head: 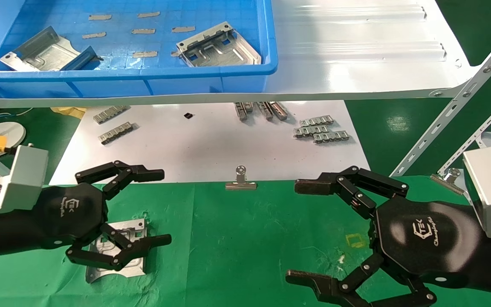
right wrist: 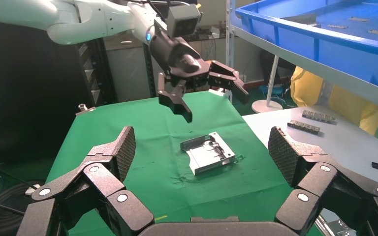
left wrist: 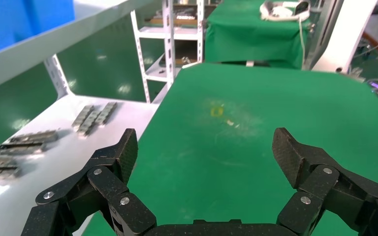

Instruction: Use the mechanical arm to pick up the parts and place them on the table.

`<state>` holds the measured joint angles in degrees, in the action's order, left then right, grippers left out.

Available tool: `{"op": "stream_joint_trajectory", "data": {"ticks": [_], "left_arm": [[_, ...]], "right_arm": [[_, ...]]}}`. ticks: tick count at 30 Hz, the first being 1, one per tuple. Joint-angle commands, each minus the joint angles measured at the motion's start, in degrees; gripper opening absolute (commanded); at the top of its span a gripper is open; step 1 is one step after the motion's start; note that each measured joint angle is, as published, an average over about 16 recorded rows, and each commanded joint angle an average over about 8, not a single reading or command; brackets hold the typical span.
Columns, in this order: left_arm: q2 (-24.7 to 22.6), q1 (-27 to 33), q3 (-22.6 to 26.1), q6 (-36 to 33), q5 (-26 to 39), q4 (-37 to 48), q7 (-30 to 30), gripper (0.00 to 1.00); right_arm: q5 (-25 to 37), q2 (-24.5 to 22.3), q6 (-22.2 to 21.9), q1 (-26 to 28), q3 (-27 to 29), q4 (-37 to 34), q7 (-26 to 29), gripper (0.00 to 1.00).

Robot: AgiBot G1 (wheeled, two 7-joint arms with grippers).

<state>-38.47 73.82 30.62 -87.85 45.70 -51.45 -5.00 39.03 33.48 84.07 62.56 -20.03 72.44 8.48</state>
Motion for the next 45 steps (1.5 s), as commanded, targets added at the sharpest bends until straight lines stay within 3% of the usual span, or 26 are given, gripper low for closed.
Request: {"op": "stream_joint_trajectory", "data": {"ticks": [1, 24, 45], "left_arm": [[0.30, -1.07, -1.28, 0.19, -0.34, -1.94, 1.38, 1.00], [3.53, -12.60, -15.02, 2.18, -3.96, -22.81, 15.96, 1.00], [3.53, -12.50, -14.85, 2.24, -4.00, -22.52, 15.87, 1.00]], "right_arm": [[0.00, 0.00, 0.00, 0.00, 0.00, 0.00, 0.00, 1.00], [-0.02, -0.01, -0.01, 0.00, -0.01, -0.01, -0.01, 1.00], [-0.03, -0.01, -0.02, -0.01, -0.01, -0.01, -0.01, 1.00]]}}
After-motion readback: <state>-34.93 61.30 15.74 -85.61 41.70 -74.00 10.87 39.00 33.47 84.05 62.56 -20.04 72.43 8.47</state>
